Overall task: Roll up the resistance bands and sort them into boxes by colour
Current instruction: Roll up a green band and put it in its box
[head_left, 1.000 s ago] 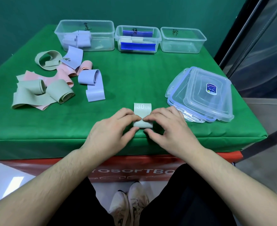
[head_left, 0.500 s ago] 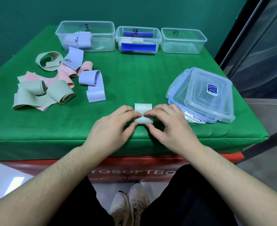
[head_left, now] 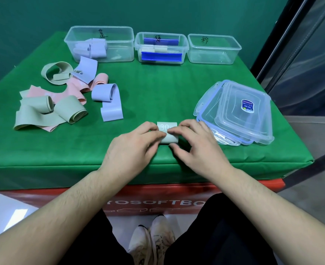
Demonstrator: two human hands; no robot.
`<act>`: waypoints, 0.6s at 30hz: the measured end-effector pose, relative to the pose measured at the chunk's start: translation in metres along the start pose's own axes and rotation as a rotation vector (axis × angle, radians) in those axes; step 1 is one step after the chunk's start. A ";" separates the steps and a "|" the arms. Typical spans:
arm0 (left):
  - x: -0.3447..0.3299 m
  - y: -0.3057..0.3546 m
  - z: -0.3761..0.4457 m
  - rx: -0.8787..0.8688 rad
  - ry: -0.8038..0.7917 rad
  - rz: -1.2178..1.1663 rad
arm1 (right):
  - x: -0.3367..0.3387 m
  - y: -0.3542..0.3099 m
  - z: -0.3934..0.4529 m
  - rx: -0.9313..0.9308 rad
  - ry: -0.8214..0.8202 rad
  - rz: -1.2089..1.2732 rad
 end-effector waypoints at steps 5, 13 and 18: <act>0.000 -0.002 0.003 0.016 -0.003 -0.015 | -0.002 0.003 0.001 -0.014 -0.011 0.007; -0.001 -0.001 0.003 -0.022 0.010 0.048 | -0.003 0.007 0.005 -0.072 -0.016 -0.009; -0.003 -0.004 0.008 -0.009 0.003 0.058 | -0.002 0.005 0.007 -0.045 -0.020 -0.039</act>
Point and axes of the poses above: each hand's wrist, its own z-axis towards the middle knuckle, its own x-axis out of the back of the hand, y = z × x, the point moved 7 cm from there along z, towards the middle knuckle, and after that the axes turned 3 degrees about z, right-handed, at the moved point
